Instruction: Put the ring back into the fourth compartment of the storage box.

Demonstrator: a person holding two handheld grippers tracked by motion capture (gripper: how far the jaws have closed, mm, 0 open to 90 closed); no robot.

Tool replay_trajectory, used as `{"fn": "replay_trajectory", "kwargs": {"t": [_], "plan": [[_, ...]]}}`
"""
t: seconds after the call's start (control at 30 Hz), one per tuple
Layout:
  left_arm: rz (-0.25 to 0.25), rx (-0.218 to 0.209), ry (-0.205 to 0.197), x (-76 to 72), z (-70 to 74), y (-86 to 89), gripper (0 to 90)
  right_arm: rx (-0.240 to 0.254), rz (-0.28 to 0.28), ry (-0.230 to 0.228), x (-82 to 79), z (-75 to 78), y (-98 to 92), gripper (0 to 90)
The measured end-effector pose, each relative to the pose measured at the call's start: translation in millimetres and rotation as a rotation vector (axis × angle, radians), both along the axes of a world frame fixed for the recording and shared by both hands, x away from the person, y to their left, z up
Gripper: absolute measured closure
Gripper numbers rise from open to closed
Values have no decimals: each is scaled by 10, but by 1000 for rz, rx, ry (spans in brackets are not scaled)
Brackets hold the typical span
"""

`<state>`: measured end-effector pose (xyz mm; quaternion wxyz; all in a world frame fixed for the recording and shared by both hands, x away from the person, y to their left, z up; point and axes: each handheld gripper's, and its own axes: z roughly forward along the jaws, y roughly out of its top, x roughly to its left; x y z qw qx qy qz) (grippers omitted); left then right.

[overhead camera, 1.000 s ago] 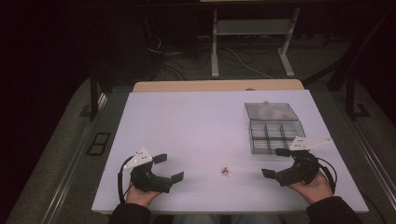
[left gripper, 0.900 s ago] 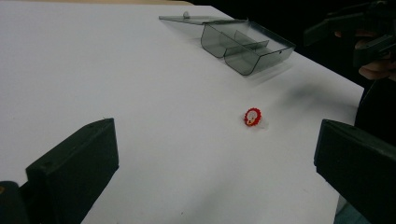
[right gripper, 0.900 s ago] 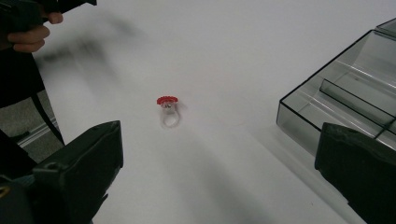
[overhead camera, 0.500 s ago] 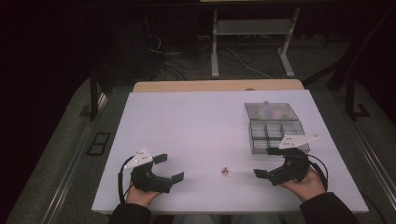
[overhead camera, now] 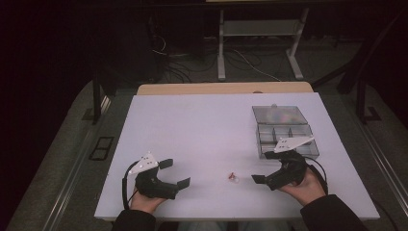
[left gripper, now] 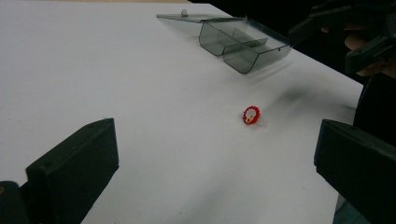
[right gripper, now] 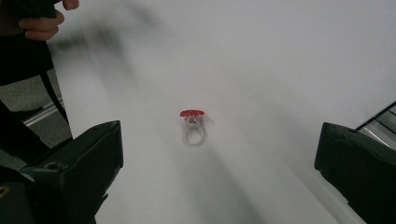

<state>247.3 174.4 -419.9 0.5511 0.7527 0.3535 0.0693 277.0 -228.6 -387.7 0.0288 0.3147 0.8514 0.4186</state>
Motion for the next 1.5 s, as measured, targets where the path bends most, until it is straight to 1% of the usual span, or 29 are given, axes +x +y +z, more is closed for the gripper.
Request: {"fn": "replay_trajectory", "kwargs": {"t": [0.3,0.37,0.43,0.57,0.73,1.03,1.17,1.27,1.3,1.5], "plan": [[0,0,0,-1,0,-4,0,-14,33,17,48,-49,153,5],[1,1,-1,-1,0,-4,0,-23,39,15,55,-59,180,5],[0,2,-1,1,-1,-3,0,-20,41,21,64,-76,205,5],[-1,2,0,-1,-1,-7,0,-34,56,22,75,-107,272,5],[-2,4,0,0,-1,-8,0,-45,70,36,85,-150,348,5],[-5,8,1,2,-1,-8,0,-54,89,44,107,-219,470,5],[-5,-3,6,5,-5,-5,0,-63,99,49,112,-250,519,5],[-6,-3,6,5,-5,-6,0,-68,103,62,112,-278,560,5],[-7,-3,5,6,-6,-6,0,-69,110,59,117,-291,571,5],[-7,-1,6,7,-7,-8,0,-78,118,70,131,-345,639,5]]}}
